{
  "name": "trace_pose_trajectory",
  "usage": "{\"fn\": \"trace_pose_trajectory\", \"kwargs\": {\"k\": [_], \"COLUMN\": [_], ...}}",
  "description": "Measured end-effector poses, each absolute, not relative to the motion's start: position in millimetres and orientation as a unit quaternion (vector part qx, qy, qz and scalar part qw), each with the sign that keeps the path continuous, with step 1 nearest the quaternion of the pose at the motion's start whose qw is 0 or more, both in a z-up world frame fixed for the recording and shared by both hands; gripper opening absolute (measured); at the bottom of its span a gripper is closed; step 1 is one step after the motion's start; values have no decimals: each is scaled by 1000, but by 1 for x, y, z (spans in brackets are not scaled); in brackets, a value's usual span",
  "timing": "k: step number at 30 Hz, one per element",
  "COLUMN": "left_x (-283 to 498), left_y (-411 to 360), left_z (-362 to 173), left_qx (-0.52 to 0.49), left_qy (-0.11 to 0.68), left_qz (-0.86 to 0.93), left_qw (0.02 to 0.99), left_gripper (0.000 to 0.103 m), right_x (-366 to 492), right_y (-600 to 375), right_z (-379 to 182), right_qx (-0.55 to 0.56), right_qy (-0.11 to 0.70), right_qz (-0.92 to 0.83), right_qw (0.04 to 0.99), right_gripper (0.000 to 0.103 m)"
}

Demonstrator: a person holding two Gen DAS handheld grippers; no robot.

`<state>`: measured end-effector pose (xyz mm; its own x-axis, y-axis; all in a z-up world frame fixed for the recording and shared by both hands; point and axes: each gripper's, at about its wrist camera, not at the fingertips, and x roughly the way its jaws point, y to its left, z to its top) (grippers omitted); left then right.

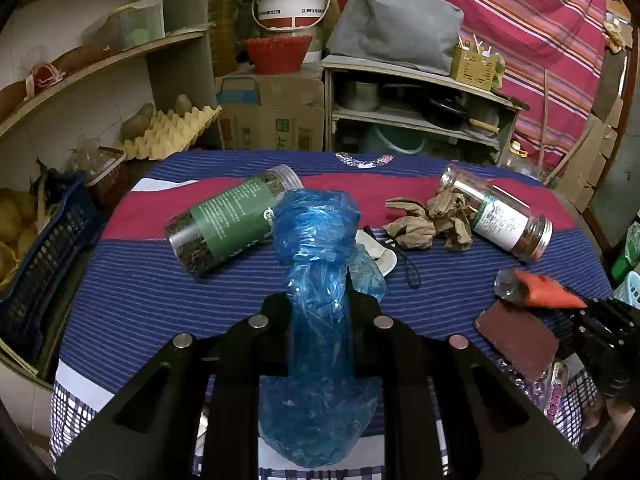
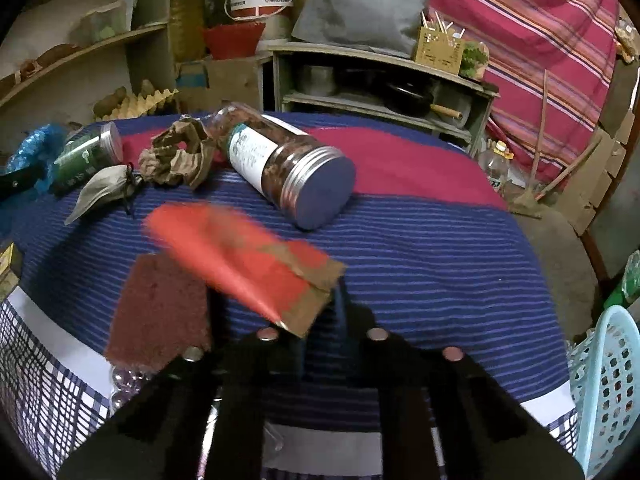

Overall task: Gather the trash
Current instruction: 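Grasp the red gift wrapper with the right tool and lift it, then carry the blue bag and red wrapper over the blue basket and release both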

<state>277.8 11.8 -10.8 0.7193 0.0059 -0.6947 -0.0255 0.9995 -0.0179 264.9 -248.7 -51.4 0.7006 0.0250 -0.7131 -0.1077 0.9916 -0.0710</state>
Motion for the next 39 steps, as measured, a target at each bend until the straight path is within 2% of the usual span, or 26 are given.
{"fn": "trace_pose_trajectory", "kwargs": {"k": [16, 39], "left_x": [268, 256], "left_y": [-4, -85], "left_z": [2, 28], "left_qx": [-12, 21], "left_qy": [361, 335], "left_qz": [7, -31], "left_qw": [932, 941], "left_gripper": [16, 16], "right_x": [250, 228], "right_y": [-270, -319], "right_z": [-44, -22], "right_qx": [-38, -21], "right_qy": [382, 381], "right_qz": [35, 13], "right_qw": [923, 924], "right_gripper": [9, 9]}}
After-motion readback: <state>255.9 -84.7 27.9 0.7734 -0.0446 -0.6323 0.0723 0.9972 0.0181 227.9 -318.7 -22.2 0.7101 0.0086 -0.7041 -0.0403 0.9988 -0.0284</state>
